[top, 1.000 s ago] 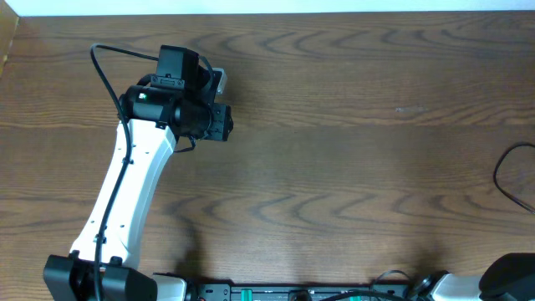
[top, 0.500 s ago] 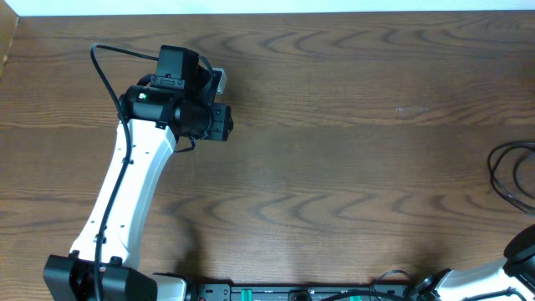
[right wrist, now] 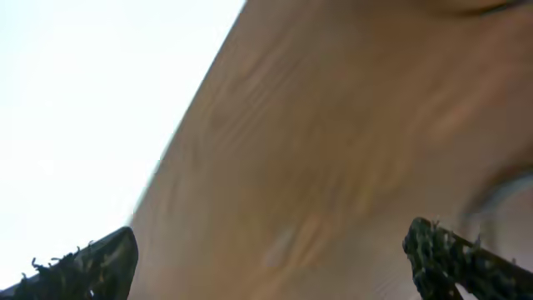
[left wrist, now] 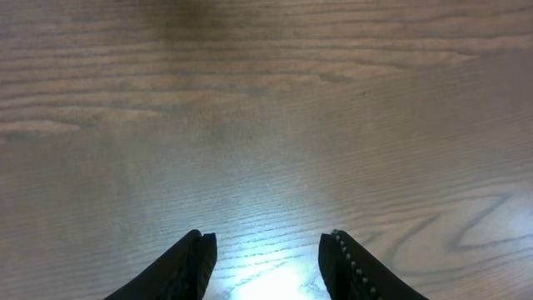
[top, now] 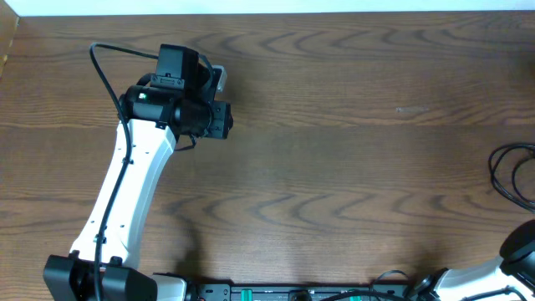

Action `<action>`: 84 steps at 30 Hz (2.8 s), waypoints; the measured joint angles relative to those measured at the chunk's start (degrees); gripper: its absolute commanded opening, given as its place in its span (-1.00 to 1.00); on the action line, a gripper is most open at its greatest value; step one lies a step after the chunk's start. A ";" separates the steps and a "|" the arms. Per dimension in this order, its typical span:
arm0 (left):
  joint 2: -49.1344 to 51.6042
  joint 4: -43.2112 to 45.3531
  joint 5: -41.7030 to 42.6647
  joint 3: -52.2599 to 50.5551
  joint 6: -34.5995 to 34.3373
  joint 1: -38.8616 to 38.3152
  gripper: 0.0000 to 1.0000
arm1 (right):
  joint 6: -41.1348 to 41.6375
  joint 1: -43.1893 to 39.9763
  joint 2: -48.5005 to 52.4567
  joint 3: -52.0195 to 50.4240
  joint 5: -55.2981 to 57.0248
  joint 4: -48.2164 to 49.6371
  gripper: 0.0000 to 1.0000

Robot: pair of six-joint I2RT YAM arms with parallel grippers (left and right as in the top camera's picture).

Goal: Untangle cables

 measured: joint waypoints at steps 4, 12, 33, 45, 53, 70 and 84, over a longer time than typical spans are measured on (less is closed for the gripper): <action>-0.02 0.63 -0.02 0.00 -1.60 0.00 -0.08 | -9.11 7.58 0.00 0.00 -0.46 -3.28 0.99; -5.73 -0.31 -0.09 -0.02 -2.14 0.00 -0.08 | -21.31 25.70 0.00 0.00 12.28 -7.65 0.98; -36.09 -5.49 -11.28 -0.02 -6.19 0.07 -0.07 | -23.34 45.09 -36.28 -0.26 23.04 -13.88 0.99; -38.38 -6.75 -13.64 -0.02 -6.38 0.07 -0.07 | -23.37 45.09 -55.87 -0.26 34.23 -21.59 0.99; -38.38 -6.75 -13.81 -0.02 -6.38 0.07 -0.06 | -23.37 45.09 -59.54 -0.11 35.54 -25.18 0.99; -38.38 -6.75 -13.81 -0.02 -6.38 0.07 -0.05 | -23.37 45.09 -59.19 -0.20 35.71 -34.77 0.98; -38.38 -6.78 -13.81 -0.02 -6.38 0.07 -0.05 | -23.39 45.09 -59.19 -0.20 35.71 -41.11 0.99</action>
